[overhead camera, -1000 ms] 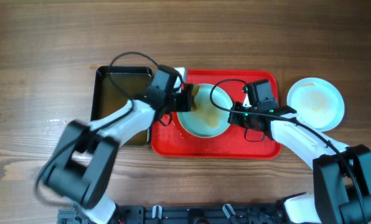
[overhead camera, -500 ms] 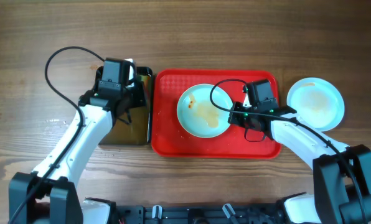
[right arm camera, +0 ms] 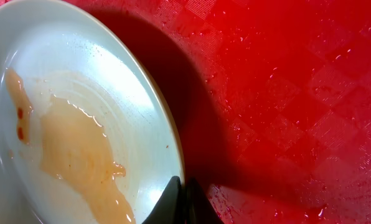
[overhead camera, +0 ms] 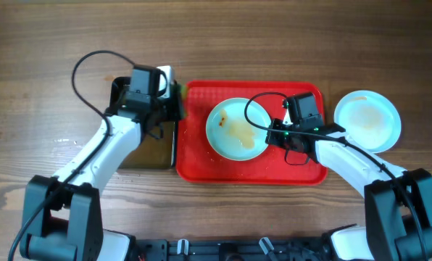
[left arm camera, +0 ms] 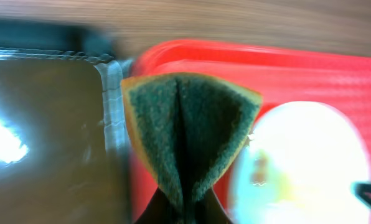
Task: Clean dirty plates on tray and stack at the side
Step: 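Wipe the held plate with the sponge in the left gripper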
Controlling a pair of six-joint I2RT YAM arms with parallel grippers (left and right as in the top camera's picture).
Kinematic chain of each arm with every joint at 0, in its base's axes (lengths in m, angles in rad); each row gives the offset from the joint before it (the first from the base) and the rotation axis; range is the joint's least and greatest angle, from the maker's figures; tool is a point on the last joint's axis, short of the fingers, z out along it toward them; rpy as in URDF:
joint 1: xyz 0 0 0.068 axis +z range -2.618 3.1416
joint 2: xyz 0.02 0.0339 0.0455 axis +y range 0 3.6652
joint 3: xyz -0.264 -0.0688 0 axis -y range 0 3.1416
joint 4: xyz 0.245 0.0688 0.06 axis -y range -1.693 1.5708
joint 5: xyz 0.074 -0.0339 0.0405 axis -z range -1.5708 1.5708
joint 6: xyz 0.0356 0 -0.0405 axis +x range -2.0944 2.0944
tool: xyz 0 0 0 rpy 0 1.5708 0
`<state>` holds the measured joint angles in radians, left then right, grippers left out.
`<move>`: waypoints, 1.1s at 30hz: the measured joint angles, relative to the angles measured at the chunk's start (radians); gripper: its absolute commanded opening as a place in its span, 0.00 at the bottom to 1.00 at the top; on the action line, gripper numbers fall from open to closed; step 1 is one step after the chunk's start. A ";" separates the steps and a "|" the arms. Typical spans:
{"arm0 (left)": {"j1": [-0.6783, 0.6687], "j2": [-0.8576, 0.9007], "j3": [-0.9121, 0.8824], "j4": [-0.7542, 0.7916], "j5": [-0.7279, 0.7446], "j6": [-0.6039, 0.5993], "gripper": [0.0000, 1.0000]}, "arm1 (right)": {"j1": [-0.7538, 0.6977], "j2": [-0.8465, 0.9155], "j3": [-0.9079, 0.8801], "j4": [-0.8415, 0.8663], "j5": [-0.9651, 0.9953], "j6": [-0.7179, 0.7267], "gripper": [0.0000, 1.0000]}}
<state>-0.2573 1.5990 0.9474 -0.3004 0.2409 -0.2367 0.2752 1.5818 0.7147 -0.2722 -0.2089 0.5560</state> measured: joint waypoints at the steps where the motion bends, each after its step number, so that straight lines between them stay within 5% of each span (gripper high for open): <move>1: -0.025 0.000 0.000 0.029 0.026 -0.005 0.04 | 0.000 0.000 0.000 0.000 0.000 0.000 0.04; 14: -0.280 0.249 0.000 0.325 0.103 -0.174 0.04 | 0.000 0.000 0.000 -0.005 0.000 0.000 0.04; 25: -0.286 0.259 0.015 0.216 -0.087 -0.165 0.04 | 0.000 0.000 0.000 -0.007 -0.008 0.000 0.04; 33: -0.283 0.090 0.003 0.177 -0.216 -0.133 0.04 | 0.000 0.000 0.000 -0.011 -0.008 -0.004 0.04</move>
<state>-0.5404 1.6890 0.9508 -0.1238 0.0250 -0.3695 0.2752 1.5818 0.7147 -0.2829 -0.2165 0.5518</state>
